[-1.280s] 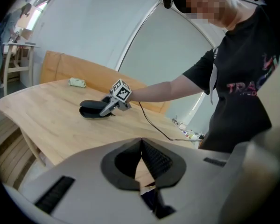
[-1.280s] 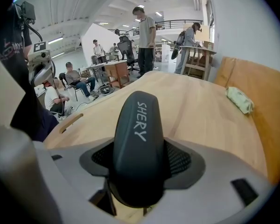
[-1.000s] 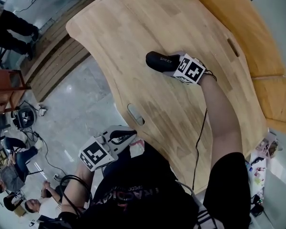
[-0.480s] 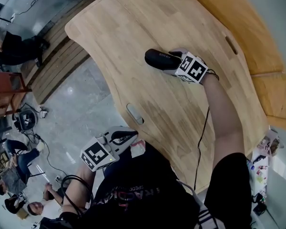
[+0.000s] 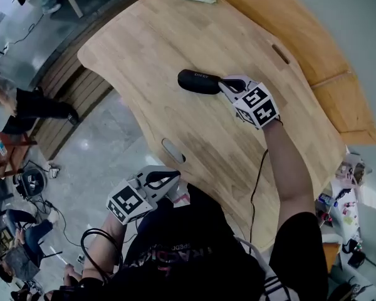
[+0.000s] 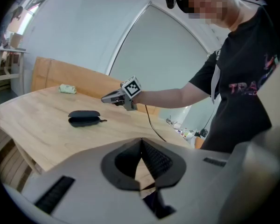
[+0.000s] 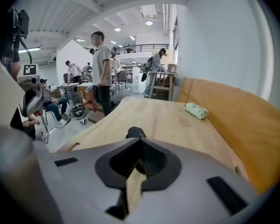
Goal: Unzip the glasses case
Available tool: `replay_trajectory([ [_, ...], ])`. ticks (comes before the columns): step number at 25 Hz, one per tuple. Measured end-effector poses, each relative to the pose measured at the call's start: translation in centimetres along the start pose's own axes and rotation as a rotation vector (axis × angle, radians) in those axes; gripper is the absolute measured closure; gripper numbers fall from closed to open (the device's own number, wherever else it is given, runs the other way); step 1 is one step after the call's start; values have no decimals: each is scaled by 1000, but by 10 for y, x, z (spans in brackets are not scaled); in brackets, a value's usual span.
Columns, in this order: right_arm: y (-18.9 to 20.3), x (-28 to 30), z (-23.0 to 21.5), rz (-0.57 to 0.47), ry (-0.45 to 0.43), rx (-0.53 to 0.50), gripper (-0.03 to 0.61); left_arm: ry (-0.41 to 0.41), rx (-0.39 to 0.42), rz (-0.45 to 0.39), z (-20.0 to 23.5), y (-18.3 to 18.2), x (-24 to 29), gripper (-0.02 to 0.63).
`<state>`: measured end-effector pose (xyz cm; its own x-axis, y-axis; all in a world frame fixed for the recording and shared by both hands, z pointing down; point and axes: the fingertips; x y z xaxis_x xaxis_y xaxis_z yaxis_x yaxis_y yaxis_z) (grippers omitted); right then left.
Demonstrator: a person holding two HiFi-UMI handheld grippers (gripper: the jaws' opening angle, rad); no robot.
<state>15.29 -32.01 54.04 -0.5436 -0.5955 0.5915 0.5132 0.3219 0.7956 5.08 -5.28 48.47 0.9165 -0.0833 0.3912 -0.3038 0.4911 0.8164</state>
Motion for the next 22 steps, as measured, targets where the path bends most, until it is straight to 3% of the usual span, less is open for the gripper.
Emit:
replay_trajectory([
  [5, -8, -49, 59, -36, 87, 171, 561, 0, 14, 9, -7, 5, -12, 601],
  [9, -17, -84, 124, -84, 102, 293, 561, 6, 15, 17, -12, 14, -20, 601],
  [17, -30, -140, 241, -133, 88, 428, 561, 34, 8, 10, -42, 27, -41, 601],
  [22, -37, -165, 304, -146, 75, 460, 561, 44, -3, 20, -63, 45, -60, 601],
])
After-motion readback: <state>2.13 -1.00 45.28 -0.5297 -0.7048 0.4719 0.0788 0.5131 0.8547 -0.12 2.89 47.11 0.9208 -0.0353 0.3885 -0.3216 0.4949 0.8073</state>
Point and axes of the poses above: the fingertips, and each gripper's own axes: x forward along the fingers, z to its left, y out of its underside, and after that the axes turned 10 degrees about y, right-handed
